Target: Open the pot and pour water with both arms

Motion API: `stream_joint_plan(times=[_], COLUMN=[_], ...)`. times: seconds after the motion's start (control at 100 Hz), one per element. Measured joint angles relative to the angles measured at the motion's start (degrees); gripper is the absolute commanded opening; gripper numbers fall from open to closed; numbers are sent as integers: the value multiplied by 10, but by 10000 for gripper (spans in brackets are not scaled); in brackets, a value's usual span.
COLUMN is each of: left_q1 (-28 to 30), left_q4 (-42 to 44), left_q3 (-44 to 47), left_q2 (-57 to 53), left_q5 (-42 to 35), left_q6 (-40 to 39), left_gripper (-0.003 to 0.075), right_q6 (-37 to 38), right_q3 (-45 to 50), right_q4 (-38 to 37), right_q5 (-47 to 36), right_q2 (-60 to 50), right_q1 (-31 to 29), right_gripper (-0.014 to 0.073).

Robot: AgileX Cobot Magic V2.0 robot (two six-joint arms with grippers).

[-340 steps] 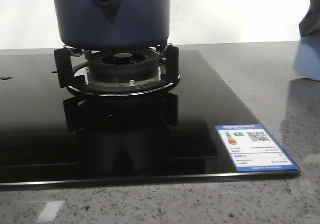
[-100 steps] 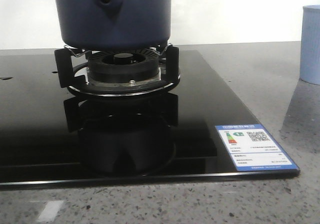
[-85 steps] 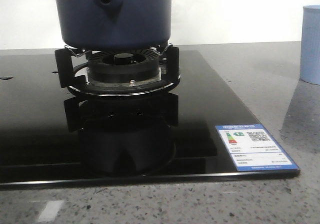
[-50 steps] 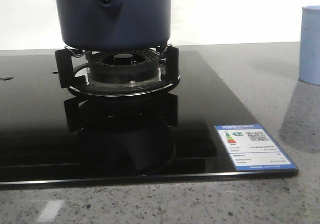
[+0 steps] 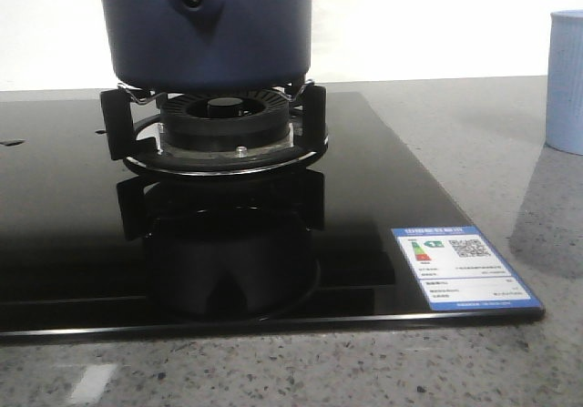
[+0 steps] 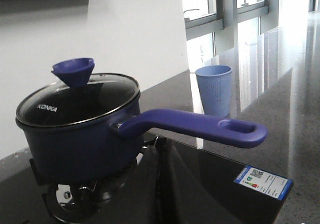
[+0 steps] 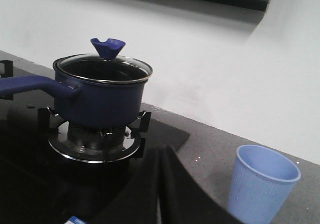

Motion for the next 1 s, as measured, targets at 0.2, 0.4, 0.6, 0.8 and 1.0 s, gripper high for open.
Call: stream_joint_plan(times=[0.2,0.4,0.6,0.8,1.0], left_q1=[0,0,0,0,0], left_q4=[-2,-2,-2,3,42], left_q3=[1,1,1,1,20], left_q2=[-36,-40,-40,-40,-40], left_q5=[1,2,3,-11,-161], left_q6=[0,0,0,6,14], left_gripper=[-19,-19,-19,-19,-19], right_q6=[0,0,0,0,0], right_q3=[0,0,0,0,0], right_q4=[0,0,0,0,0], right_q5=[0,0,0,0,0], right_q2=[0,0,0,0,0], right_q1=[0,0,0,0,0], right_gripper=[-66,-66,-66,-66,-66])
